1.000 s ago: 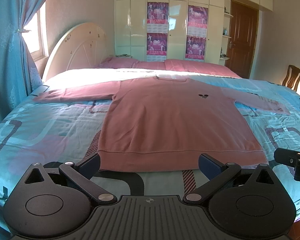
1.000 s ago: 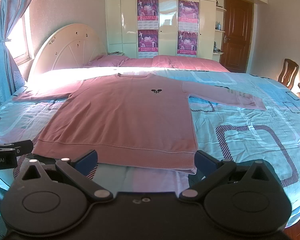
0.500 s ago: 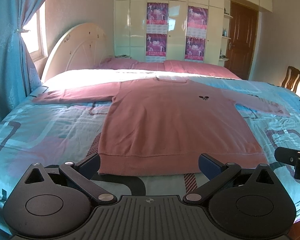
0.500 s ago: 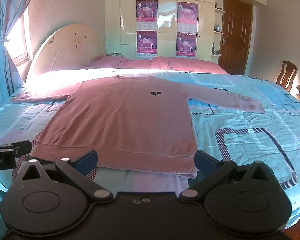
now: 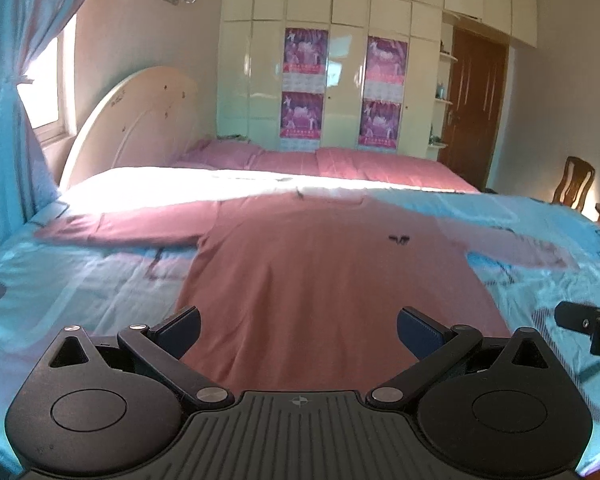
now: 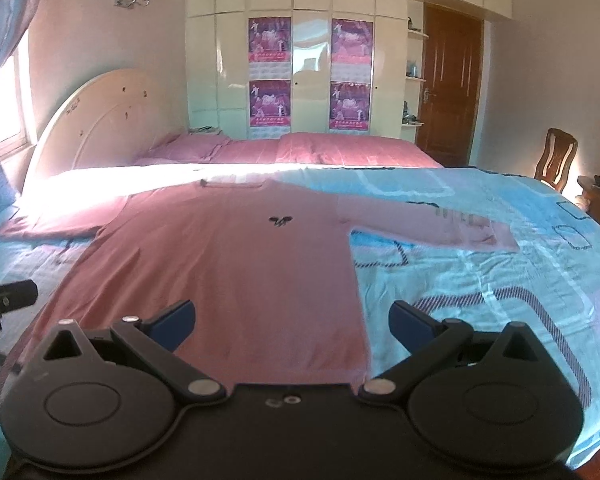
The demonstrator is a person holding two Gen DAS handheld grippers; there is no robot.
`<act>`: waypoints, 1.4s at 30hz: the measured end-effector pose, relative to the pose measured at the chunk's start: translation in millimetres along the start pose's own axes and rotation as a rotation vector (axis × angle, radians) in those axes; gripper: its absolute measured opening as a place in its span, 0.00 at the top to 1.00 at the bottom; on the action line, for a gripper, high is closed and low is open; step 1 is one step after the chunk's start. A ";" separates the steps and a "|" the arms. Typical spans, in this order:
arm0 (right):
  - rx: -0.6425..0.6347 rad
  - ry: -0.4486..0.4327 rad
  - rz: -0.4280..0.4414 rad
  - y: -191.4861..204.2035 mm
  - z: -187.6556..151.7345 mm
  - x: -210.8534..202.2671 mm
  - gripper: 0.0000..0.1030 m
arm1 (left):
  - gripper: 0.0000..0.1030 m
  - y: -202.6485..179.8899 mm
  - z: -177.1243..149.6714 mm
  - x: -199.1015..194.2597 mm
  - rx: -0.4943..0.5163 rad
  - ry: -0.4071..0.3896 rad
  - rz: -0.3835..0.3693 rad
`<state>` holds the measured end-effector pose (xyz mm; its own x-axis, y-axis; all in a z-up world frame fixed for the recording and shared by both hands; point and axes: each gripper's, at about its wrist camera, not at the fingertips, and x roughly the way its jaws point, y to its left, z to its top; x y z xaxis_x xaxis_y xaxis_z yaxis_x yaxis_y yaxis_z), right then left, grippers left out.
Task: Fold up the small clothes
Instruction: 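Move the right gripper to the sleeve cuff and close on it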
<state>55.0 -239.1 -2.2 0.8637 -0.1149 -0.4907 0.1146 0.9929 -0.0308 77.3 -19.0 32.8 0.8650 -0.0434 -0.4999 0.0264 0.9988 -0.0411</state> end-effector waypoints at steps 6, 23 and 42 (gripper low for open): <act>0.012 0.007 0.001 -24.0 27.3 49.9 0.00 | 0.00 -27.3 30.2 55.8 -0.013 0.014 -0.010; 0.084 0.069 -0.096 -130.6 81.0 191.6 0.00 | 0.00 -108.5 78.2 205.0 -0.010 0.074 0.059; 0.321 0.111 -0.348 -303.1 54.5 298.7 0.27 | 0.00 -171.2 79.6 303.6 0.115 0.202 0.087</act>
<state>305.0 -576.0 -92.0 0.6914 -0.4177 -0.5894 0.5485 0.8345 0.0520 375.2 -201.3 -43.1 0.7489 0.0508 -0.6608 0.0233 0.9944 0.1029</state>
